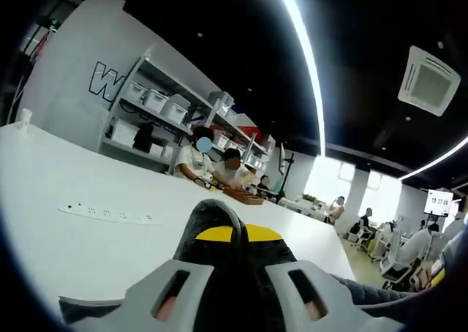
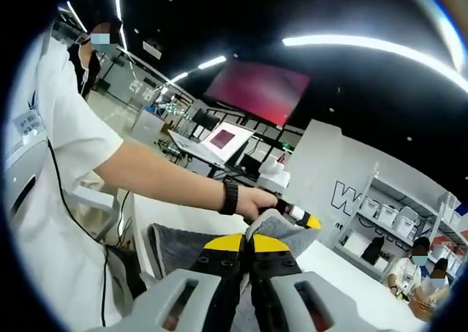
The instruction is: Open the folded towel by lifting each exposed corner and separating the folded layers until the towel lies flat within the target outline without major curled edges
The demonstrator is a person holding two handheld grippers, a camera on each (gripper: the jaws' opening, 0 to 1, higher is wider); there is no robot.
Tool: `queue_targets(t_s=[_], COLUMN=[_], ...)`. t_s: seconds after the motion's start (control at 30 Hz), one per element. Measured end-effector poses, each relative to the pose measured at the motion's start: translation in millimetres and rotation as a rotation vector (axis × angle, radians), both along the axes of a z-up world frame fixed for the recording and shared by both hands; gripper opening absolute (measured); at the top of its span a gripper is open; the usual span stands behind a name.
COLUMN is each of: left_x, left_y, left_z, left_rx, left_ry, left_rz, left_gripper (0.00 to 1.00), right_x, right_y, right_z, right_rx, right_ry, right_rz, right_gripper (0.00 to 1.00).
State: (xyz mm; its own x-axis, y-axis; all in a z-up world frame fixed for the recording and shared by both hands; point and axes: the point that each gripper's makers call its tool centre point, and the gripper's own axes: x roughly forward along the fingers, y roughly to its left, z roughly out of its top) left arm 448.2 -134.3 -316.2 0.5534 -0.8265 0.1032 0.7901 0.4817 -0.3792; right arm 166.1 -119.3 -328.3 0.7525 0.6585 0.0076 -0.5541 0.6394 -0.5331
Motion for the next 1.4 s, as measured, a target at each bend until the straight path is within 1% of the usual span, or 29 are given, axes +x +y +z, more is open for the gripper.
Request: queue_targets(t_s=[0.13, 0.17, 0.3, 0.43, 0.63, 0.7, 0.87, 1.0, 1.13, 1.27, 1.4], left_x=[-0.5, -1.0, -6.1, -6.1, -4.7, -7.3, -9.8, -10.1, -11.8, -12.9, -14.9], left_y=[-6.4, -8.1, -11.8, -15.5, -24.3, -29.2, -40.3, -45.9, -56.5, -64.5, -72.3], left_z=[2.9, 5.8, 10.4, 15.0, 30.7, 29.0, 28.5, 29.5, 30.7, 33.9, 34.8], left_rx=[0.012, 0.021, 0.008, 0.023, 0.022, 0.032, 0.040, 0.040, 0.055, 0.047, 0.056], left_ry=[-0.015, -0.041, -0.045, -0.060, -0.083, -0.094, -0.098, -0.094, -0.102, -0.100, -0.109], left_rz=[-0.004, 0.002, -0.005, -0.008, -0.025, -0.030, -0.045, -0.049, -0.063, -0.075, -0.085], left_gripper=[0.01, 0.01, 0.01, 0.01, 0.01, 0.01, 0.01, 0.01, 0.01, 0.01, 0.01], right_x=[-0.6, -0.9, -2.6, -3.2, -5.5, -6.3, -7.6, -6.6, -7.1, -8.0, -8.8], right_y=[-8.8, -10.0, -14.9, -19.8, -21.9, -22.6, -23.6, -27.3, -30.5, -33.7, -37.0], right_z=[3.5, 4.0, 4.2, 5.1, 8.1, 8.6, 9.4, 9.5, 7.1, 7.5, 7.2], right_rx=[0.004, 0.007, 0.007, 0.003, 0.017, 0.018, 0.011, -0.001, -0.018, -0.029, -0.047], right_ry=[-0.009, -0.010, -0.013, -0.018, -0.026, -0.031, -0.038, -0.048, -0.055, -0.066, -0.080], right_rz=[-0.017, -0.018, -0.024, -0.036, -0.040, -0.044, -0.051, -0.073, -0.088, -0.102, -0.121], right_gripper=[0.00, 0.00, 0.00, 0.00, 0.00, 0.00, 0.00, 0.00, 0.00, 0.00, 0.00])
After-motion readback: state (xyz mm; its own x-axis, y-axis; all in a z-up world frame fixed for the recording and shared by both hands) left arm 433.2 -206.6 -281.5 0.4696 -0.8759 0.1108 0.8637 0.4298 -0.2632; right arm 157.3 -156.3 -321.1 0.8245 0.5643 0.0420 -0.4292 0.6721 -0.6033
